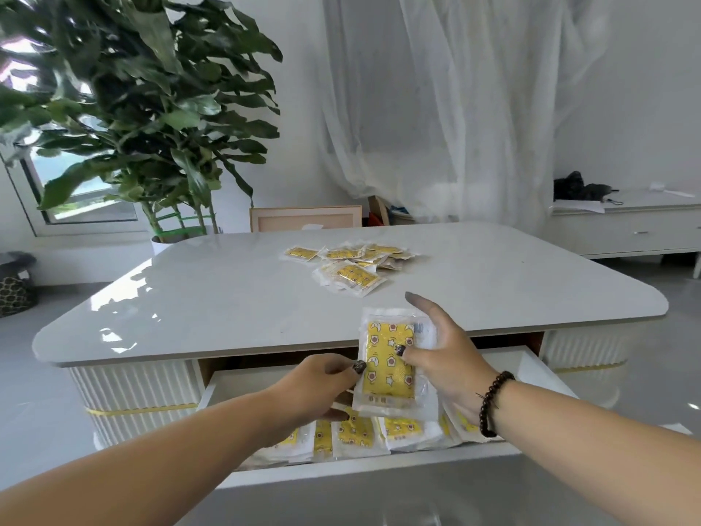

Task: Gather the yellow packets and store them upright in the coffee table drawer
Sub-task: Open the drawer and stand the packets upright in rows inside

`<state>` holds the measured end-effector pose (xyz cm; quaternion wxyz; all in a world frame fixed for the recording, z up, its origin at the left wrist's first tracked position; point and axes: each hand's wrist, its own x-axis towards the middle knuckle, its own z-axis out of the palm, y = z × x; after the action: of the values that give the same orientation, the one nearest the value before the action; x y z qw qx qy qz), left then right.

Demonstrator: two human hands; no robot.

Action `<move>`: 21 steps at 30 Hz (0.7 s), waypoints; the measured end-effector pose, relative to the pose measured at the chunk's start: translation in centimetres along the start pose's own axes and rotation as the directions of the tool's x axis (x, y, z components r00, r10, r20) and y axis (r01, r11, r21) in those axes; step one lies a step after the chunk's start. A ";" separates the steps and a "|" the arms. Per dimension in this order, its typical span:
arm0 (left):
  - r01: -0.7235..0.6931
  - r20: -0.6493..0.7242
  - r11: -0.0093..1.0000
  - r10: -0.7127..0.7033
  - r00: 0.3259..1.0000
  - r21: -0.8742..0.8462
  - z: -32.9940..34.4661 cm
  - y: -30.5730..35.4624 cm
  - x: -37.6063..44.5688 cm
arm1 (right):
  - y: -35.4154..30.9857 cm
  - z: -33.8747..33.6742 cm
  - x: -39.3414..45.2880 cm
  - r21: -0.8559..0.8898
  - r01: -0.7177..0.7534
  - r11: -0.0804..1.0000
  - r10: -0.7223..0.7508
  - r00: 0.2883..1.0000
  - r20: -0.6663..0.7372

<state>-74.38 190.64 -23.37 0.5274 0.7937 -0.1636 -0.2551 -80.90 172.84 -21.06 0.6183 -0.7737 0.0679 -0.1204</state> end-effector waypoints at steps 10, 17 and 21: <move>-0.085 -0.184 0.979 0.050 0.982 -0.187 0.7 1.3 -1.6 | 0.3 0.6 0.5 0.100 -0.300 0.949 0.309 0.947 -0.091; -0.077 -0.200 0.987 0.048 0.979 -0.138 1.5 1.8 -2.3 | 0.4 -0.6 0.9 -0.010 -0.244 0.970 0.239 0.956 -0.172; -0.066 -0.175 0.991 0.044 0.984 -0.118 1.6 2.0 -2.5 | 0.9 -2.9 1.7 -0.131 -0.232 0.964 0.199 0.954 -0.226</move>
<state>-77.35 189.95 -21.47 0.5945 0.7737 -0.1234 -0.1807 -80.03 169.49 -21.15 0.5546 -0.7905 0.2266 -0.1275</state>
